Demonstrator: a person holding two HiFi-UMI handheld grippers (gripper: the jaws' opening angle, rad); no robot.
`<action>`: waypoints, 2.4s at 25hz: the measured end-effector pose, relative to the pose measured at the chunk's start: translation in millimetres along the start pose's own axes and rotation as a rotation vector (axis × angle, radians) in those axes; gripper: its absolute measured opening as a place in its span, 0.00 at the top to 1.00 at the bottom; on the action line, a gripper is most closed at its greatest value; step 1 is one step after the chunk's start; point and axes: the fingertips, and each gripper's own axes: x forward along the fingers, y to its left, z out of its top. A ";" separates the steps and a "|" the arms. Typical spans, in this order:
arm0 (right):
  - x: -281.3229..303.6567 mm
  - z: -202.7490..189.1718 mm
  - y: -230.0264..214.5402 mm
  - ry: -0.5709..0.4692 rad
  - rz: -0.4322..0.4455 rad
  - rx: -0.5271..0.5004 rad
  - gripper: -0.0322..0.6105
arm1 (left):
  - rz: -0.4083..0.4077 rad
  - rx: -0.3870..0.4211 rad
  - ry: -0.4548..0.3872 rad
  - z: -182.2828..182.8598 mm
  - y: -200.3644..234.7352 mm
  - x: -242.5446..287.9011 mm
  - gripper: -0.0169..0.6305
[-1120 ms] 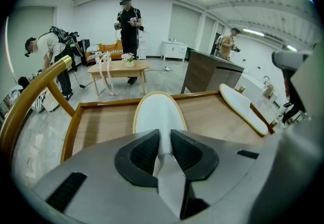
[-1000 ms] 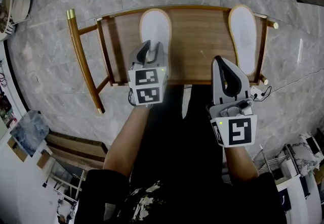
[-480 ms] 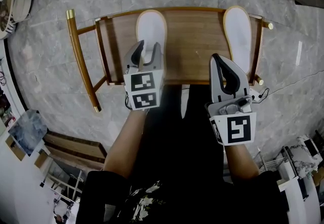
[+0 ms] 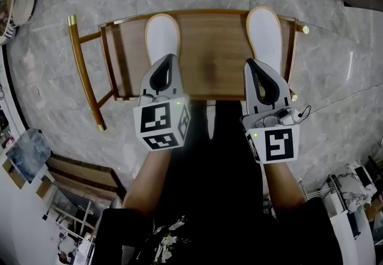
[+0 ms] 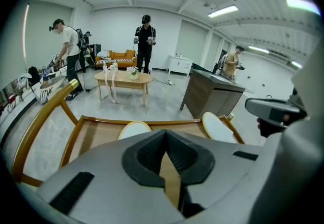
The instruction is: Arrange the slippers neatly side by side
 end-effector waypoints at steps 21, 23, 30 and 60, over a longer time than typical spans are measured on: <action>-0.2 -85.9 -102.2 0.193 0.043 0.014 0.82 | -0.081 0.056 0.096 -16.9 -111.5 44.0 0.97; 6.1 -93.7 -107.7 0.217 0.042 0.024 0.86 | -0.087 0.056 0.105 -19.1 -117.6 46.9 0.97; 15.8 -120.5 -123.9 0.288 0.035 0.046 0.81 | -0.100 0.058 0.123 -22.8 -130.9 54.4 0.97; 0.3 -109.9 -95.2 0.275 -0.045 0.114 0.94 | -0.160 0.108 0.127 -35.7 -124.8 29.9 0.97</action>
